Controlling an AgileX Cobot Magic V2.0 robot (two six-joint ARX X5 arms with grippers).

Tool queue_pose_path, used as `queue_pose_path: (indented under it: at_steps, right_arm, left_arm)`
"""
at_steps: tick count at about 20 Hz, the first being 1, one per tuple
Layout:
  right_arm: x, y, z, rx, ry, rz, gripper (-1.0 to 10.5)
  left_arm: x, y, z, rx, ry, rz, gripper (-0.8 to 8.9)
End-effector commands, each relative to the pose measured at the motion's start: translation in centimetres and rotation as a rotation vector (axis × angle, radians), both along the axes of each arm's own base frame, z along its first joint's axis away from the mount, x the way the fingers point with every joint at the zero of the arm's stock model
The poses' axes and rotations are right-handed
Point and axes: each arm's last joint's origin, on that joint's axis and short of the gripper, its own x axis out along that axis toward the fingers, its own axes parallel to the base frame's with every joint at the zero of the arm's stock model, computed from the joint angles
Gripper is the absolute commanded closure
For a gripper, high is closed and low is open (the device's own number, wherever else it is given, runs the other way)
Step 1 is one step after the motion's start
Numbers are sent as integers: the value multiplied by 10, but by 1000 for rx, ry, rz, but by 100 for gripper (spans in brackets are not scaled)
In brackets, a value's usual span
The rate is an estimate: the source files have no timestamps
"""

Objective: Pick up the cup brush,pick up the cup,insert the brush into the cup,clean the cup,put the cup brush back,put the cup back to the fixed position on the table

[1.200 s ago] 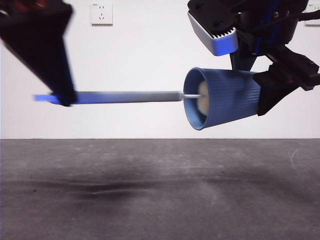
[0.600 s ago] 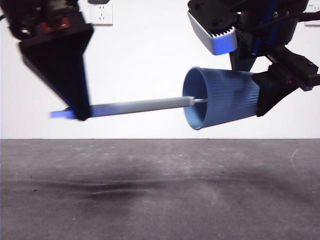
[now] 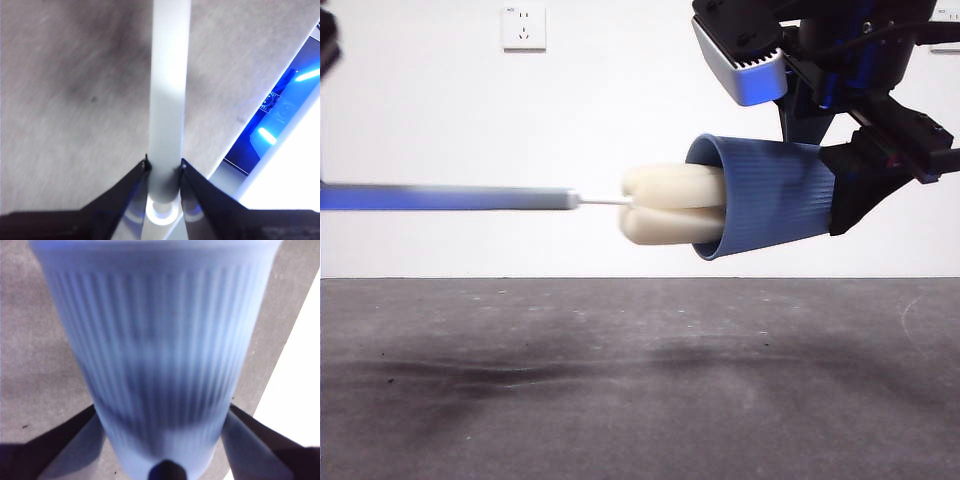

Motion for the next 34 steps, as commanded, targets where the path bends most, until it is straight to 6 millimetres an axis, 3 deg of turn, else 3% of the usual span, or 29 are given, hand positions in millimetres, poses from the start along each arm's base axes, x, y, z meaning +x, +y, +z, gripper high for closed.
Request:
queue_pose_path:
  at_steps: [1,7,10,13,16,21,25,28,34]
  right_arm:
    - [1,1,-2,-2,5,-8,959]
    - [1,1,-2,50,1,-56,959]
    - [2,2,-1,193,-22,-175,959]
    - [3,4,4,507,-54,-406,959]
    - [-3,4,15,891,74,-588,959]
    - [-15,-2,50,1338,220,-647,959]
    - [-28,-16,76,1488,195,-598,959]
    - [-39,-29,90,1545,174,-557,959]
    - [-56,-48,103,1576,146,-529,959]
  left_arm:
    - [-3,12,6,-5,-14,59,822]
    - [-15,41,19,-8,-41,149,822]
    - [-17,48,24,-75,-82,240,822]
    - [-11,49,30,-198,-148,375,822]
    - [-2,44,34,-297,-200,441,822]
    - [27,36,27,-342,-250,602,822]
    - [60,17,9,-396,-217,669,822]
    - [86,1,-16,-399,-164,708,822]
    - [116,-20,-68,-346,-53,787,822]
